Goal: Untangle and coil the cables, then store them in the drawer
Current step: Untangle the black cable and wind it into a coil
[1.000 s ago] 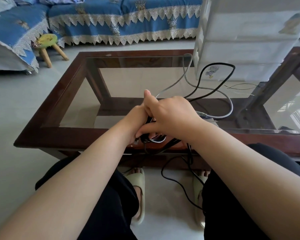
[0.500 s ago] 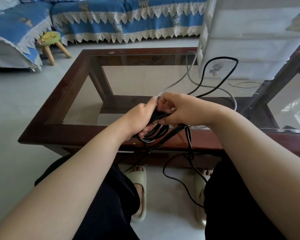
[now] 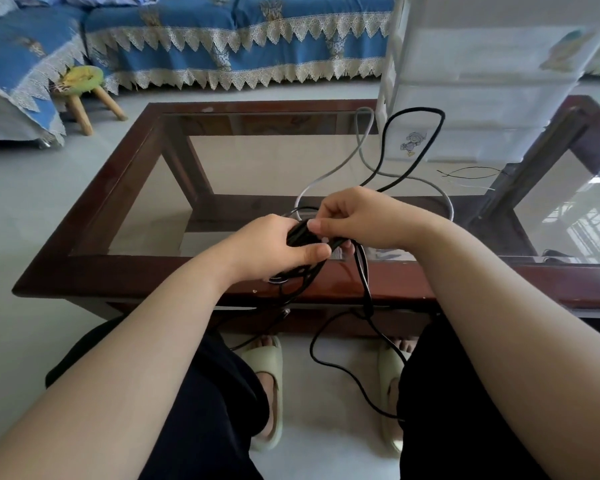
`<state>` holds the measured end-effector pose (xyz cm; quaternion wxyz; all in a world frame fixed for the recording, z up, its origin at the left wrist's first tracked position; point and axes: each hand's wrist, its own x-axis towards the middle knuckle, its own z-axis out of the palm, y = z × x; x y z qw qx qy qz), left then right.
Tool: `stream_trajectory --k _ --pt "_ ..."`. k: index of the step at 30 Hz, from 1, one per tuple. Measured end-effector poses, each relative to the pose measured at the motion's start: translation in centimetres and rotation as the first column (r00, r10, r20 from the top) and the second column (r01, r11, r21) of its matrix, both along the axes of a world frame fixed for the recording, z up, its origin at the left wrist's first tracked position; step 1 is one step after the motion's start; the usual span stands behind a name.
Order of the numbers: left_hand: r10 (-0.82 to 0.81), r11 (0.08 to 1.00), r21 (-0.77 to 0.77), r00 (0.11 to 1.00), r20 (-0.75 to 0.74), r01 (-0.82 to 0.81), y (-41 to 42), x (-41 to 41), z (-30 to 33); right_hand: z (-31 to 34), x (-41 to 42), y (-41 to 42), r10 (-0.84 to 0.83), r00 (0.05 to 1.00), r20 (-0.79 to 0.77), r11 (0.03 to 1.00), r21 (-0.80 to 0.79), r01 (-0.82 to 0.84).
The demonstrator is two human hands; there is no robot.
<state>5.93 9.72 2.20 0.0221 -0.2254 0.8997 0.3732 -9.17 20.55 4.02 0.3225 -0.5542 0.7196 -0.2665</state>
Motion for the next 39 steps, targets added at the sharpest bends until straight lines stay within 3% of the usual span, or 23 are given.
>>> stream_trajectory --k 4,8,13,16,18,21,23,25,27,30,33,36,39 --pt "-0.047 0.979 0.194 0.998 -0.053 0.056 -0.4 0.6 0.1 -0.2 0.2 -0.2 -0.1 0.995 -0.028 0.994 -0.047 0.098" --pt "-0.015 0.957 0.282 0.984 -0.179 0.066 -0.6 1.0 -0.2 -0.1 0.2 -0.4 -0.07 0.998 0.001 0.996 -0.05 0.07" --pt "0.141 0.946 0.324 0.929 -0.343 -0.023 -1.2 0.8 -0.2 0.1 -1.1 0.1 0.067 0.98 0.19 0.995 0.063 -0.08" --pt "0.255 0.953 0.257 0.88 -0.401 -0.16 -2.1 1.1 0.0 -0.1 -1.3 0.3 0.126 0.958 0.257 0.98 0.115 -0.16" --pt "0.429 0.895 0.336 0.772 -0.469 -0.293 -3.0 1.3 0.3 -0.6 -0.8 0.7 0.193 0.958 0.212 0.953 0.192 -0.235" --pt "0.757 0.654 0.581 0.429 -0.494 -0.484 -5.4 2.1 1.5 -2.0 1.2 0.9 0.414 0.905 -0.098 0.798 0.517 -0.309" --pt "0.815 0.579 0.626 0.342 -0.469 -0.522 -6.6 2.7 1.9 -3.0 2.5 0.8 0.447 0.874 -0.191 0.789 0.545 -0.284" --pt "0.77 0.638 0.578 0.406 -0.492 -0.509 -6.4 2.8 1.7 -3.2 3.4 0.4 0.254 0.961 -0.108 0.917 0.344 -0.204" --pt "0.693 0.721 0.479 0.5 -0.519 -0.501 -5.2 2.3 1.4 -3.1 3.7 -0.2 0.015 0.995 0.104 0.999 0.037 -0.019" --pt "0.598 0.801 0.362 0.613 -0.516 -0.476 -3.5 1.3 1.2 -3.6 4.0 -1.2 -0.088 0.929 0.361 0.957 -0.227 0.179" --pt "0.528 0.849 0.324 0.695 -0.488 -0.417 -2.5 0.9 1.0 -3.1 4.7 -1.6 -0.106 0.871 0.479 0.899 -0.328 0.29" --pt "0.488 0.856 0.42 0.742 -0.46 -0.302 -2.4 1.2 1.3 -2.0 4.5 -1.9 -0.138 0.722 0.678 0.811 -0.341 0.475" --pt "0.438 0.835 0.519 0.791 -0.426 -0.183 -2.3 1.4 1.9 -1.4 3.0 -2.5 -0.234 0.668 0.706 0.756 -0.3 0.581"
